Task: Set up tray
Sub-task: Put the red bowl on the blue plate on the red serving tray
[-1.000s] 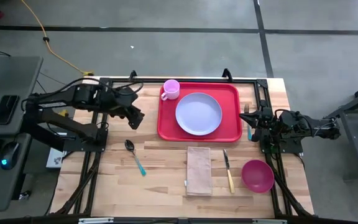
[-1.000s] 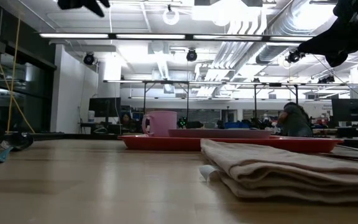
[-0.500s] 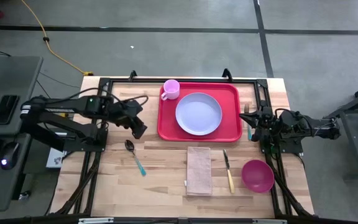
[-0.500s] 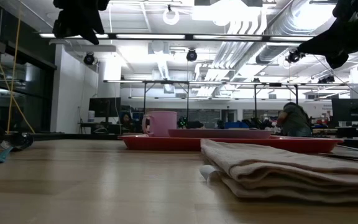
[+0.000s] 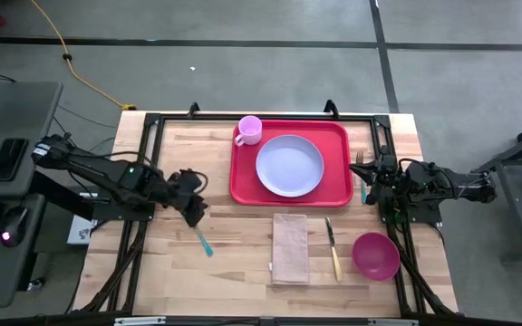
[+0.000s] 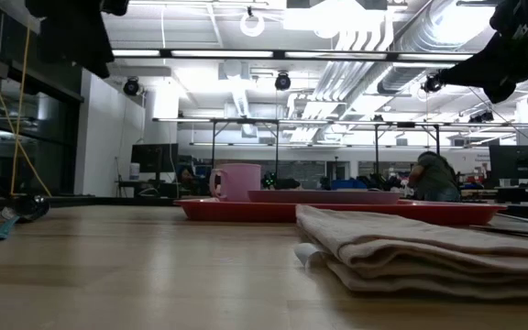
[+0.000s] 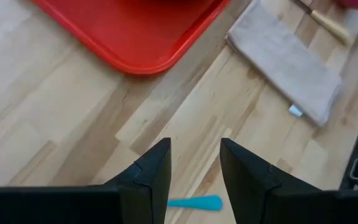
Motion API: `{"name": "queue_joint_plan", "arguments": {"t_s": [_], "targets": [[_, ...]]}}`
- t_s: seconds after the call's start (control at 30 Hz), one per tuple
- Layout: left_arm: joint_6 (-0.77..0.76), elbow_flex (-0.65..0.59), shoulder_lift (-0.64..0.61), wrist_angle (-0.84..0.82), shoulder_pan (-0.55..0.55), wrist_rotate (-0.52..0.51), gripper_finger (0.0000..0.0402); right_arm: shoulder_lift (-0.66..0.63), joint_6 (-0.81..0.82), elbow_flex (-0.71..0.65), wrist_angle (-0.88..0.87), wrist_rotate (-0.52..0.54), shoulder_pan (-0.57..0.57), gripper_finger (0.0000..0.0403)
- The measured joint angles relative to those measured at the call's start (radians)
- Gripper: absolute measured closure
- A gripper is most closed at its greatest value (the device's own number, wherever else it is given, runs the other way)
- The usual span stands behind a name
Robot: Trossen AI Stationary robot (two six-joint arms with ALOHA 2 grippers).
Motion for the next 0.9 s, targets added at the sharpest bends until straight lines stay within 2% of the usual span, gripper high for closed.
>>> {"name": "queue_joint_plan", "arguments": {"t_s": [0.2, 0.3, 0.47, 0.6, 0.9], "targets": [[-0.097, -0.047, -0.036, 0.002, -0.074, -0.055, 0.0236, 0.001, 0.003, 0.000, -0.001, 0.000, 0.000, 0.0402], [-0.115, -0.071, -0.040, 0.053, -0.100, -0.072, 0.0236, 0.001, 0.009, 0.000, -0.001, 0.000, 0.000, 0.0402], [-0.121, -0.102, -0.043, 0.116, -0.112, -0.081, 0.0236, 0.001, 0.013, 0.000, 0.000, -0.001, 0.000, 0.0402], [-0.121, -0.124, -0.043, 0.164, -0.111, -0.078, 0.0236, 0.001, 0.077, 0.000, 0.001, -0.004, 0.000, 0.0402], [-0.118, -0.194, -0.043, 0.276, -0.111, -0.055, 0.0236, 0.001, 0.140, 0.000, 0.000, -0.130, 0.000, 0.0402]]}}
